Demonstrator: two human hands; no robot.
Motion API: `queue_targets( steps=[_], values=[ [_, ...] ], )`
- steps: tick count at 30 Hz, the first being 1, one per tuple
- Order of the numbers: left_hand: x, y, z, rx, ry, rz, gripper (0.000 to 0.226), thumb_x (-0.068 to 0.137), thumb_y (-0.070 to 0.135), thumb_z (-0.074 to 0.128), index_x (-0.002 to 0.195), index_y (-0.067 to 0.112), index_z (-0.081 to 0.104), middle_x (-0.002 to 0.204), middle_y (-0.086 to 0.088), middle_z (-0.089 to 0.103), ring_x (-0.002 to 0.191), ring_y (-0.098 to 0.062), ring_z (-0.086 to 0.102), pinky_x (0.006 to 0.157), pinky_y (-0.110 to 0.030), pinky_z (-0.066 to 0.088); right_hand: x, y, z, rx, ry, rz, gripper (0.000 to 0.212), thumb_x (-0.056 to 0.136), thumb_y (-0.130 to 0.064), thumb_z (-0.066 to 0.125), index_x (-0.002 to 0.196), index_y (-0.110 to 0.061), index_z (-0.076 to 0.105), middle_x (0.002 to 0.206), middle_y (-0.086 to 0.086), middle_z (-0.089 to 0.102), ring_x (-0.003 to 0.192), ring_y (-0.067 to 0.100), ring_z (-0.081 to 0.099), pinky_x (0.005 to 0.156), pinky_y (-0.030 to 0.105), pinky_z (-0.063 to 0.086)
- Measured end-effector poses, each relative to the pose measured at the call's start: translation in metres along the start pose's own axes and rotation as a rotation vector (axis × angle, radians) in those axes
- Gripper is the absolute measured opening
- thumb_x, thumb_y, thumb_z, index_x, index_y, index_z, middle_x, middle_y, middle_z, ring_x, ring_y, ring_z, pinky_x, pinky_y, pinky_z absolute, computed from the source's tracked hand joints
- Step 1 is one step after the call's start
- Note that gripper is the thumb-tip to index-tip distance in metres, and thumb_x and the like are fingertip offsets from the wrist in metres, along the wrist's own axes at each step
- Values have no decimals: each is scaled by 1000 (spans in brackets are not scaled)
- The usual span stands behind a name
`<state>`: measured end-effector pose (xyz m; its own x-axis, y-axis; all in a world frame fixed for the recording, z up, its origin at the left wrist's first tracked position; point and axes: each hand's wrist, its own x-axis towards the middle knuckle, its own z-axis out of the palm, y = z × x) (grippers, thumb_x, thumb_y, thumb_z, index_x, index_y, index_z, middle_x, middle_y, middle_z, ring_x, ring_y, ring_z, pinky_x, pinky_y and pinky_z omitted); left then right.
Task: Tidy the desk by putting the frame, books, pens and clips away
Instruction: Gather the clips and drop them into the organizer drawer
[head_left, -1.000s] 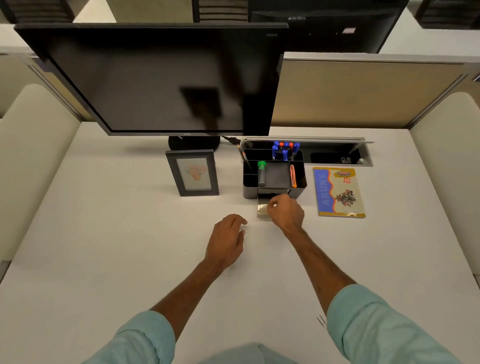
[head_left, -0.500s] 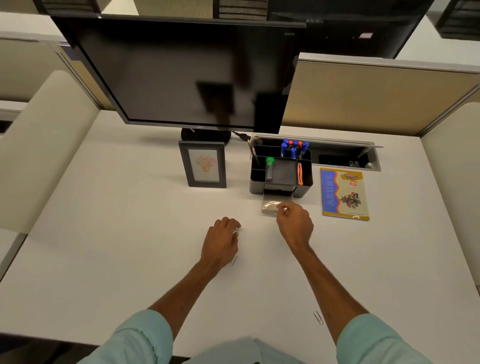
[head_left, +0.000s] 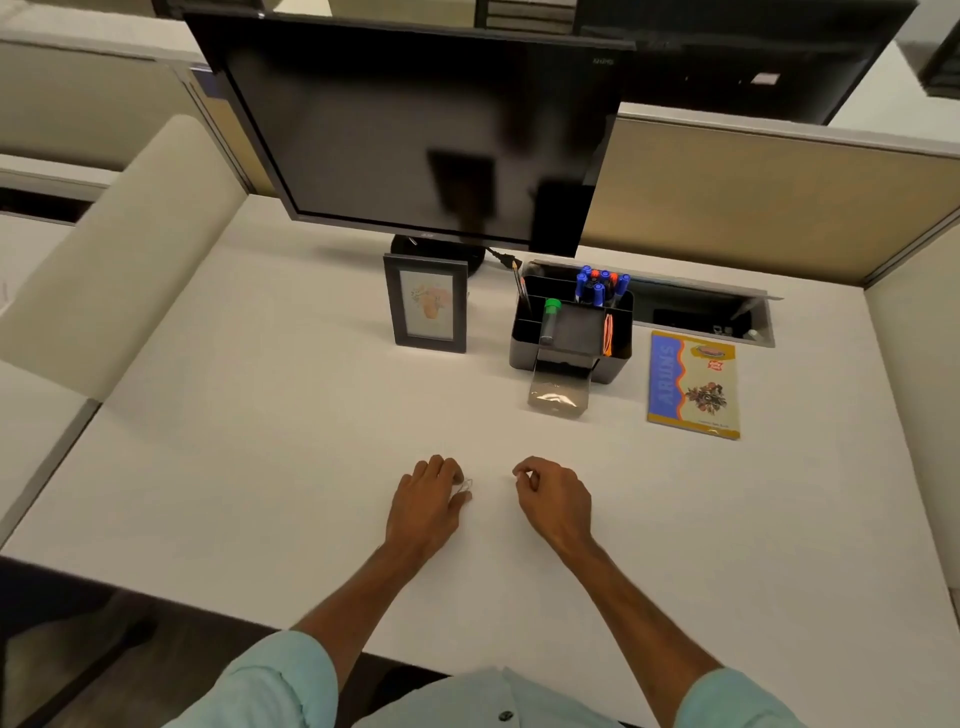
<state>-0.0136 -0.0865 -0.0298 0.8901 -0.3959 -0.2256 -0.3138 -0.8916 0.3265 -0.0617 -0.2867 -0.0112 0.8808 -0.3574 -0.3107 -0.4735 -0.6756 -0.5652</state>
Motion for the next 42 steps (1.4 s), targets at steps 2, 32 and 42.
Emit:
queue_targets(
  steps=[2,32,42],
  values=[
    [-2,6,2,-13,2,-38,18,106,38,55,117,24,58,118,9,58,110,-17,54,87,-33,45,-3,5,-2,-14,-4,1,20,96,-26,59,103,-32,76,72,-14,64,79,14,68,72,29,53],
    [83,61,-16,-191,98,335,36,110,29,47,146,26,55,148,6,56,136,-14,49,110,-30,47,69,2,-53,349,303,199,10,99,-26,70,104,-19,76,103,-3,76,96,19,70,84,37,60],
    [109,52,0,-115,3,412,38,110,24,44,148,26,53,156,3,49,145,-17,42,119,-33,39,130,-5,-70,-80,218,245,26,101,-30,67,123,-19,76,120,4,76,108,24,70,81,31,55]
  ],
)
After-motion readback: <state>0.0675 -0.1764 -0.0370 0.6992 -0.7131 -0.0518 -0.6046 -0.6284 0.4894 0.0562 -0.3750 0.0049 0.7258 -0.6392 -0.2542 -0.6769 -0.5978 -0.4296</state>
